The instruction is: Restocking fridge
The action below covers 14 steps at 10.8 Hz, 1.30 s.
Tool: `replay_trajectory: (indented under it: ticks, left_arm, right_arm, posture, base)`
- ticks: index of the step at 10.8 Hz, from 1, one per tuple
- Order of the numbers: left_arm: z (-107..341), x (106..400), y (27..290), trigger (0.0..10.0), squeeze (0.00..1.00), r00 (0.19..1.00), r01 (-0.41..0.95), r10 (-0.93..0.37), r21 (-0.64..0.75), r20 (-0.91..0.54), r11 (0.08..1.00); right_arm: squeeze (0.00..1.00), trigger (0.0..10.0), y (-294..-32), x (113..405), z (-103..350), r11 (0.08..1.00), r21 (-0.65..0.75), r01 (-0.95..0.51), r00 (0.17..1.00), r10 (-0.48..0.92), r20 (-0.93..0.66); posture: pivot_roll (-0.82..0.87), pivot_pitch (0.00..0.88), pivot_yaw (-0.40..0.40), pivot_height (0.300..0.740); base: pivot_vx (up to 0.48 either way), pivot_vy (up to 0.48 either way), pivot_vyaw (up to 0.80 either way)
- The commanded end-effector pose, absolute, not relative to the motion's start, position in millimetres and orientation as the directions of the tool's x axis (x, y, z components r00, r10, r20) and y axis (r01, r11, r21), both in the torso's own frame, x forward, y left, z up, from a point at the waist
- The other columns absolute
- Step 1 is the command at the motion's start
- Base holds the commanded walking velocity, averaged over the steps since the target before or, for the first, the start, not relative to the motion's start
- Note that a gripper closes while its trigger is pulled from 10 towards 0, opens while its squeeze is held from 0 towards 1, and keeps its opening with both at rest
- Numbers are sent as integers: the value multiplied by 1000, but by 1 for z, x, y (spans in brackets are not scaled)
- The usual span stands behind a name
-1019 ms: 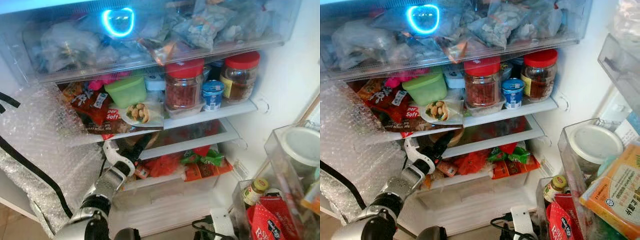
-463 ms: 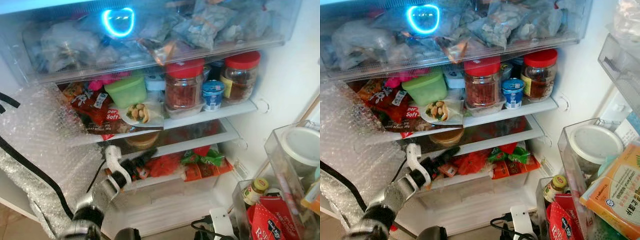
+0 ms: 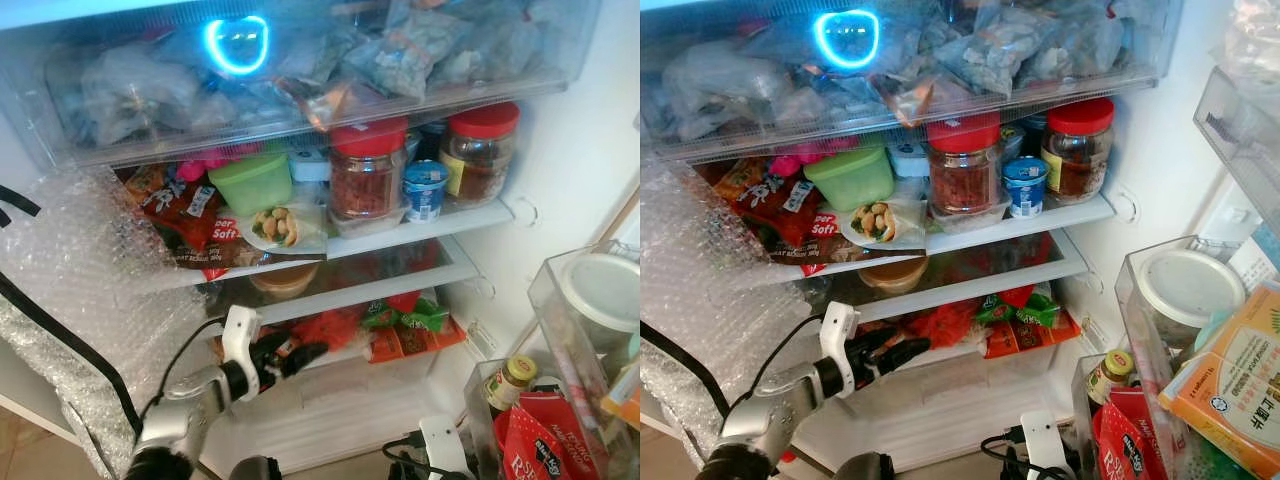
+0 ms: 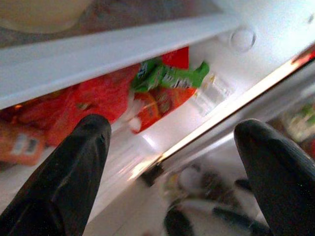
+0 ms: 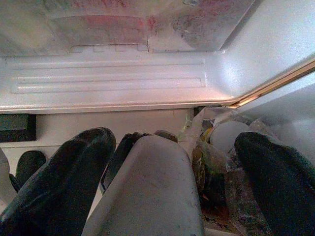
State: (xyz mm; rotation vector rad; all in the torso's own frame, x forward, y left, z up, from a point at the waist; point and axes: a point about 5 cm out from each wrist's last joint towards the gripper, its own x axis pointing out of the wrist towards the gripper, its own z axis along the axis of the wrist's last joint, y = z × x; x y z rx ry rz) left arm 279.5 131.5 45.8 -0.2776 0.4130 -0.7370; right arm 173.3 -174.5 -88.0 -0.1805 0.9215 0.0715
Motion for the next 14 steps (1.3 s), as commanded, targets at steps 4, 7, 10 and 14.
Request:
replay_trajectory:
  ticks: [4, 7, 10, 14]
  left_arm:
    - [43, 268, 153, 10000, 0, 760, 585, -552, -8, -344, 811]
    - [38, 263, 151, 10000, 0, 826, 541, -465, 214, -318, 813]
    - [25, 252, 145, 10000, 0, 876, 466, -417, 196, -244, 863]
    - [17, 250, 145, 10000, 0, 870, 460, -416, 133, -264, 878]
  right_arm:
    - [0, 10000, -169, 158, -96, 981, -108, -162, 549, -2, -836]
    - [0, 10000, -168, 158, -96, 979, -111, -171, 548, 1, -836]
    - [0, 10000, -160, 163, -95, 979, -108, -171, 558, 6, -830]
    - [0, 10000, -161, 161, -95, 979, -106, -173, 558, 8, -830]
  posture:
    - [-54, 0, 73, 638]
    - [-51, 0, 72, 638]
    - [-53, 0, 76, 638]
    - [-51, 0, 77, 638]
  base:
    - [0, 0, 0]
    - [0, 0, 0]
    - [0, 0, 0]
    - [-186, 0, 0]
